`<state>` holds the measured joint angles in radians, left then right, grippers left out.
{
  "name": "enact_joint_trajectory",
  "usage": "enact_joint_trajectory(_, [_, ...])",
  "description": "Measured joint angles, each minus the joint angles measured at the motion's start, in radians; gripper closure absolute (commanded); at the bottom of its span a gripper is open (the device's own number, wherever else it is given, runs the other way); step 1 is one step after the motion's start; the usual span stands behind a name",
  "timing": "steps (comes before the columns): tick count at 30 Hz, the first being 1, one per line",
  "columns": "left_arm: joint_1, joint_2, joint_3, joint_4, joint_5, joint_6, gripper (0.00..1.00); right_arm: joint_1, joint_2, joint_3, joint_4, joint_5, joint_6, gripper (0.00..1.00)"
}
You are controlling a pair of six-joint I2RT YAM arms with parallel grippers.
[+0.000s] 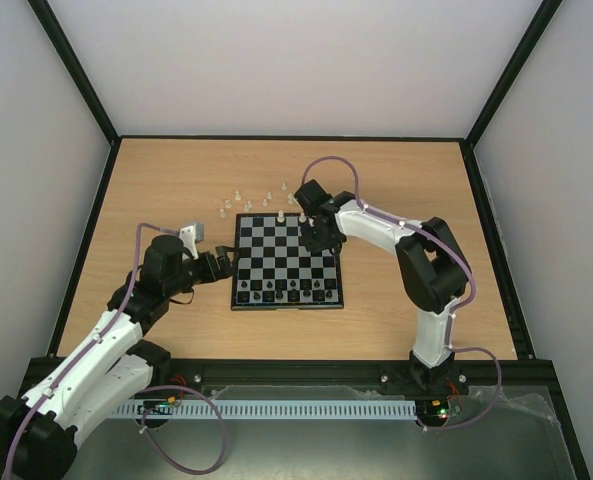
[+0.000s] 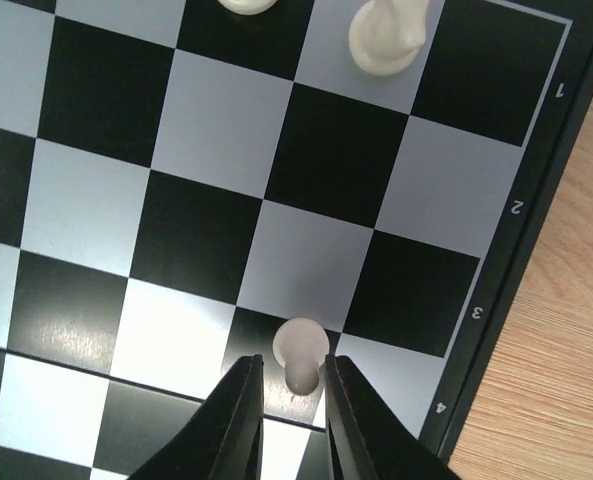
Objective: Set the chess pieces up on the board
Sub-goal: Pick up the chess piece from the chessboard, then place the chess piece on the chessboard.
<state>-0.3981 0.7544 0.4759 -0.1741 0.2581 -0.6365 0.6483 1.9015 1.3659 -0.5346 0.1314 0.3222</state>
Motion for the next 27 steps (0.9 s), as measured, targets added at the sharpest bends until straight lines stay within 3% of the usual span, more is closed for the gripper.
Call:
enact_joint_trajectory(10, [0.0,0.001,0.0,0.0,0.0,0.0,0.01,0.0,0.037,0.036,0.001,0.001,-0.003,0.92])
enact_joint_trajectory(27, [0.0,0.013,0.0,0.004,0.0,0.0,0.01,0.0,0.158,0.275,-0.021,0.003,-0.009,0.92])
